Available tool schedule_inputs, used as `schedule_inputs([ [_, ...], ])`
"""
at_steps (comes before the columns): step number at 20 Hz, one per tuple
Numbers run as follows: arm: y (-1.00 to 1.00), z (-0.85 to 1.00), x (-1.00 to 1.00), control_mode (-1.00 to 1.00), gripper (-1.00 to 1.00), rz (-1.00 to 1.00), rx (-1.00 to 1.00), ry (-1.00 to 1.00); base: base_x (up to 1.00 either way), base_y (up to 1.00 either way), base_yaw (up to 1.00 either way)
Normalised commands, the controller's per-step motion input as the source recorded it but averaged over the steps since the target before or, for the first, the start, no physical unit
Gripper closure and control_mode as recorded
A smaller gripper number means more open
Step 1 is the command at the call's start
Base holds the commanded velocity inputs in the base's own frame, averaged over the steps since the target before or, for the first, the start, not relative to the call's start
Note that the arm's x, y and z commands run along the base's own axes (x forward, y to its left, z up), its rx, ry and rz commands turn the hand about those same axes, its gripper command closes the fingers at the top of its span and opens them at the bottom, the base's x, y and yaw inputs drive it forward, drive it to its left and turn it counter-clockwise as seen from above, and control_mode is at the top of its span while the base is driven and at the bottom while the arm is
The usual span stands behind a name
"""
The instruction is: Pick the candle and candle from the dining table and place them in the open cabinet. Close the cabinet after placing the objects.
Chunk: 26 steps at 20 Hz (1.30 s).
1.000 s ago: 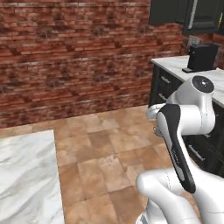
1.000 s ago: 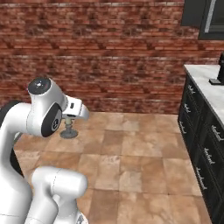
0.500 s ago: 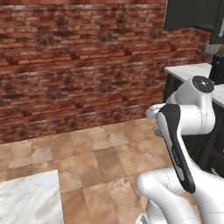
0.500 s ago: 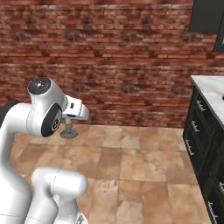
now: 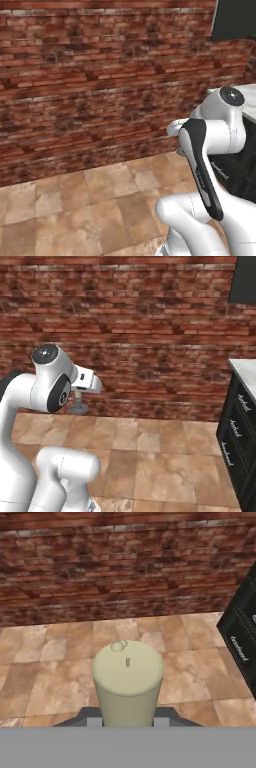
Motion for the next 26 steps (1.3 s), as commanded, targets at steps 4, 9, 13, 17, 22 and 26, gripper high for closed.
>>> schedule_inputs([
  [4,0.00,0.00,0.00,1.00,1.00,0.00,0.00,0.00,1.00,0.00,-0.01],
  [9,0.00,0.00,0.00,1.00,1.00,0.00,0.00,0.00,0.92,0.00,-0.06],
  [13,0.00,0.00,0.00,1.00,1.00,0.00,0.00,0.00,0.94,0.01,-0.11],
  [17,0.00,0.00,0.00,1.00,1.00,0.00,0.00,0.00,0.88,0.17,-0.15],
  [22,0.00,0.00,0.00,1.00,1.00,0.00,0.00,0.00,0.74,0.38,-0.32],
  [26,0.00,0.00,0.00,1.00,1.00,0.00,0.00,0.00,0.50,0.34,-0.51],
])
